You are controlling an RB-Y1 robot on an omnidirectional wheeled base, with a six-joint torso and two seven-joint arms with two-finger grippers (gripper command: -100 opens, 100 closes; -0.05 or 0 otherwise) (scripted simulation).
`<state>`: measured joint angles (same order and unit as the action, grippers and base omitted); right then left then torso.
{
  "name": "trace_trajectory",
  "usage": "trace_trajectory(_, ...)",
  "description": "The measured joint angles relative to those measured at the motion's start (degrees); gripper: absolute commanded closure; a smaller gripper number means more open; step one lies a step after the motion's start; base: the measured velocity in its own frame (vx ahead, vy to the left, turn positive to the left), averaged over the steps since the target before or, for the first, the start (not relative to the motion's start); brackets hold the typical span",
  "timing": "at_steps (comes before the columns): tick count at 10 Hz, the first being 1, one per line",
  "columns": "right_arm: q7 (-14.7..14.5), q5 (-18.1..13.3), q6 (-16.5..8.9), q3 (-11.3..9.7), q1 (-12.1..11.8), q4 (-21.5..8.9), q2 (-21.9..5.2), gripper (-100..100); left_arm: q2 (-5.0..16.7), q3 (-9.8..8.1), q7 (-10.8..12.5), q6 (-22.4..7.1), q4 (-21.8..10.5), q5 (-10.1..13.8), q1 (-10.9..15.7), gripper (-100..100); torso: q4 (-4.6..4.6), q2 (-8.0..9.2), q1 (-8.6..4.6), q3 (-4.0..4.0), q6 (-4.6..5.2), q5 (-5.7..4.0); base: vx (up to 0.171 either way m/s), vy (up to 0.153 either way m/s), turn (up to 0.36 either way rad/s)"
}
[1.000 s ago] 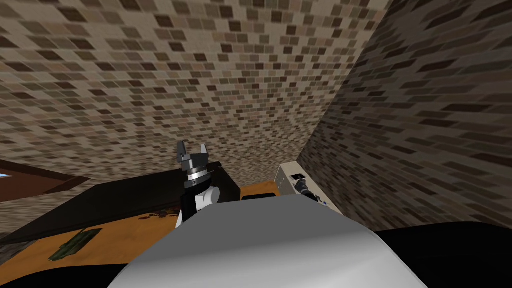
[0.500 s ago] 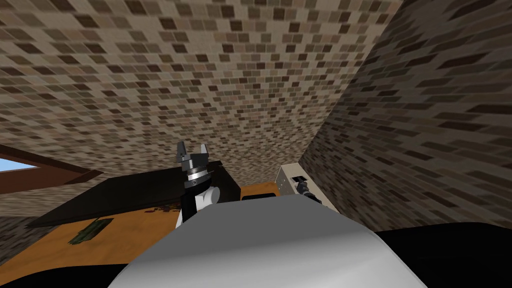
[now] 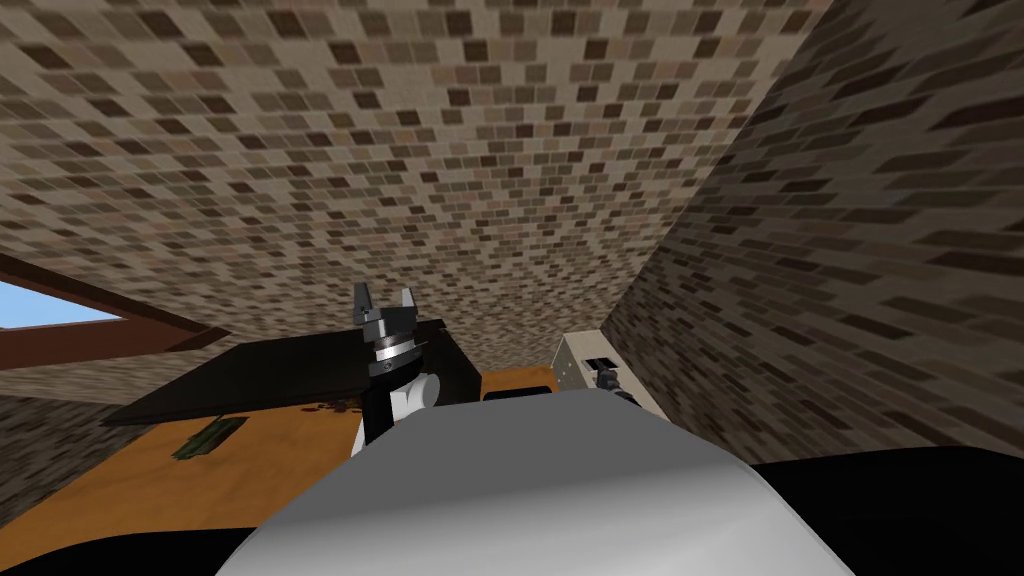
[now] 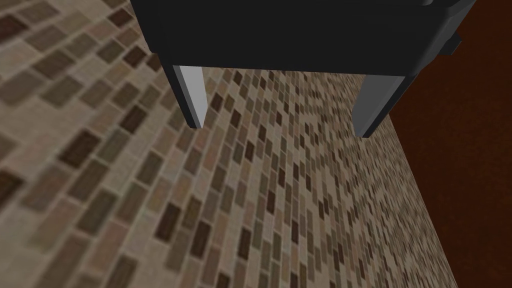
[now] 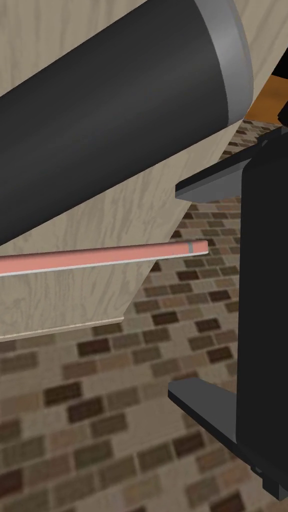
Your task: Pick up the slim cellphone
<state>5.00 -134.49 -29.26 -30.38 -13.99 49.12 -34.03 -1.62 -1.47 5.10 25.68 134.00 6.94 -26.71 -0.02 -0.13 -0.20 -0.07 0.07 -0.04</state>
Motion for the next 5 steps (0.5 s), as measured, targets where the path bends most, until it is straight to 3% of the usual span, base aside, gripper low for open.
trace_trajectory(3,-0.4,-2.9,0.0,-1.0,-0.5,-1.2,-0.1,-100,0.0,0.00,0.0,0.0,0.0,0.0,0.0,0,-0.12,-0.04,-0.16,-0.08,0.09,-0.13,0.015,-0.019,0.035)
trace_trajectory(4,-0.4,-2.9,0.0,-1.1,-0.5,-1.2,-0.1,0,0.0,0.00,0.0,0.0,0.0,0.0,0.0,0,-0.13,-0.04,-0.21,-0.09,0.10,-0.16,0.000,0.000,0.000)
trace_trajectory(5,-0.4,-2.9,0.0,-1.1,-0.5,-1.2,-0.1,-100,0.0,0.00,0.0,0.0,0.0,0.0,0.0,0,-0.12,-0.03,-0.22,-0.08,0.10,-0.16,-0.069,-0.020,0.243)
